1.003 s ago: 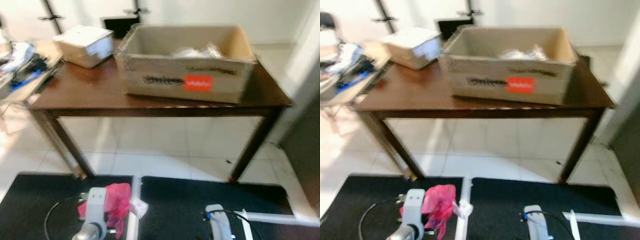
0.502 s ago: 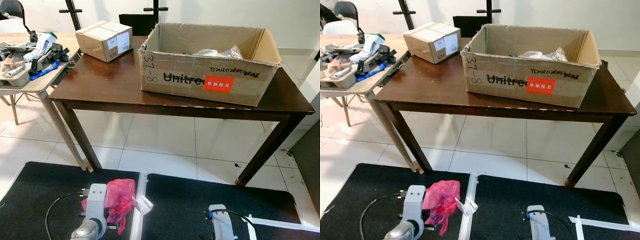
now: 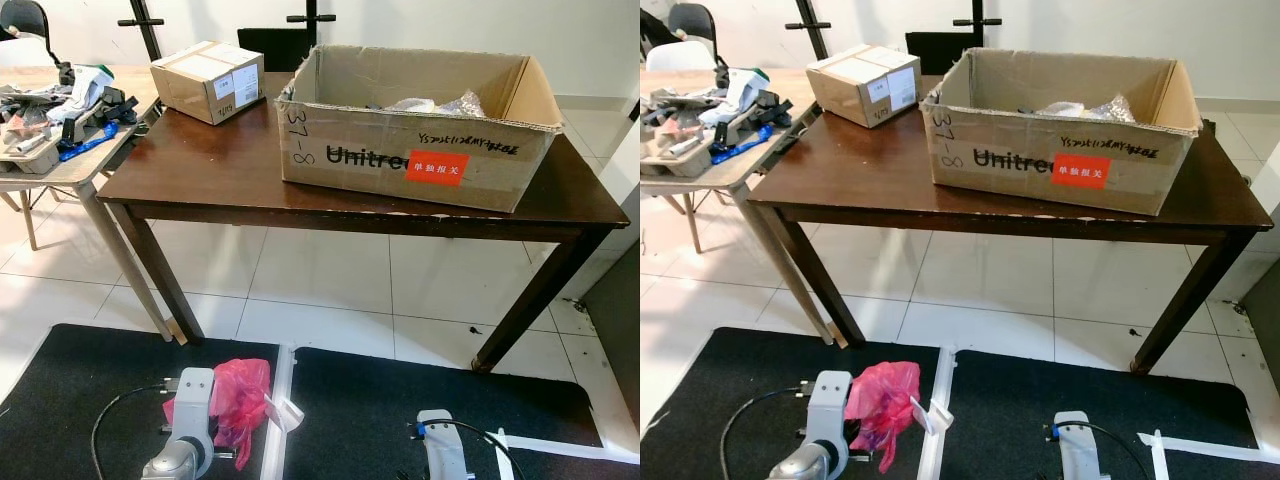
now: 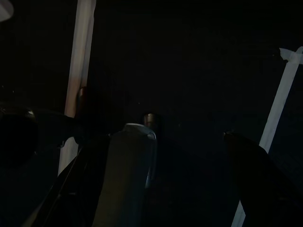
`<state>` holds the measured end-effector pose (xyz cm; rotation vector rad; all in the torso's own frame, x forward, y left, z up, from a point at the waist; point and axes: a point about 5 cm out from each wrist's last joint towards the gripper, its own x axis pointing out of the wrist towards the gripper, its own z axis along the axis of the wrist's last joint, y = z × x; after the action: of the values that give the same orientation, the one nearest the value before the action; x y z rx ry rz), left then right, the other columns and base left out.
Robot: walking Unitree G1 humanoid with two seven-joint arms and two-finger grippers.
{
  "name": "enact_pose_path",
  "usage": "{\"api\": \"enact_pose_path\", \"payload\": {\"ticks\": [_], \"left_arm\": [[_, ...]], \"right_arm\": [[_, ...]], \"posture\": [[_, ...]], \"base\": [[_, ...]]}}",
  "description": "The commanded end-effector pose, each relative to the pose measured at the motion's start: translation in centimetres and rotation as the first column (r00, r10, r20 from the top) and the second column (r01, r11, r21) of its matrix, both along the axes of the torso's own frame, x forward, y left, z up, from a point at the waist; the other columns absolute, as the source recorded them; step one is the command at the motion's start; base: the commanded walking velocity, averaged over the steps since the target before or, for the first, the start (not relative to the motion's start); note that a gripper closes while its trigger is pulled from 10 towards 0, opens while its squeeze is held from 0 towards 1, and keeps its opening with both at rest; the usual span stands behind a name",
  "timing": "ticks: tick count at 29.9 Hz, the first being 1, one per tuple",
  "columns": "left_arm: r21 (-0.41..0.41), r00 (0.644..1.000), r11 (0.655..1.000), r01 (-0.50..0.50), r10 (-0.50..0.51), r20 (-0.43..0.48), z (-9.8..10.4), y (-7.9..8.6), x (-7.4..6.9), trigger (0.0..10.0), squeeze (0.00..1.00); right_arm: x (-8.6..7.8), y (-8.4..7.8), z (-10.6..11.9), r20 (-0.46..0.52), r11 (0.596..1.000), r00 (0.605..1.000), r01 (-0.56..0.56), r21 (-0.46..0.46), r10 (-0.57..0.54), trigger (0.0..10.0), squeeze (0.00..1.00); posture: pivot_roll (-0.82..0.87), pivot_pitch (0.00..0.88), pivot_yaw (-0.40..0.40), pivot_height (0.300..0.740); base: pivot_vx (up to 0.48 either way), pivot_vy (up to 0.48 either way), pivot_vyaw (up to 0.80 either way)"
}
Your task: Picking trash to rubbish bin
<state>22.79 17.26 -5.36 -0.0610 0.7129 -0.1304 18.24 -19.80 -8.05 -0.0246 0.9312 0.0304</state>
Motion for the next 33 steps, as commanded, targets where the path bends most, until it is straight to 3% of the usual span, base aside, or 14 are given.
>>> {"api": "enact_pose_path", "payload": {"ticks": [1, 24, 33], "left_arm": [[0.007, 1.0, 1.0, 0.004, -0.004, -0.016, -0.22, 0.22, -0.33, 10.0, 0.0], [-0.002, 1.0, 1.0, 0.013, -0.013, -0.015, -0.17, 0.05, -0.25, 10.0, 0.0], [-0.001, 1.0, 1.0, 0.023, -0.023, -0.02, -0.29, -0.21, -0.38, 10.0, 0.0]], "right_arm": [[-0.71, 0.2, -0.4, -0.025, 1.0, 1.0, 0.013, 0.009, -0.013, 10.0, 0.0], [-0.43, 0.07, -0.24, -0.013, 1.0, 1.0, 0.015, 0.004, -0.015, 10.0, 0.0], [-0.28, -0.37, -0.09, -0.011, 1.0, 1.0, -0.001, -0.007, 0.001, 10.0, 0.0]], "posture": [[-0.07, 0.101, 0.074, 0.74], [-0.07, 0.102, 0.07, 0.74], [-0.08, 0.108, 0.027, 0.74]], "base": [[0.341, 0.0, 0.0], [0.345, 0.0, 0.0], [0.337, 0.0, 0.0]]}}
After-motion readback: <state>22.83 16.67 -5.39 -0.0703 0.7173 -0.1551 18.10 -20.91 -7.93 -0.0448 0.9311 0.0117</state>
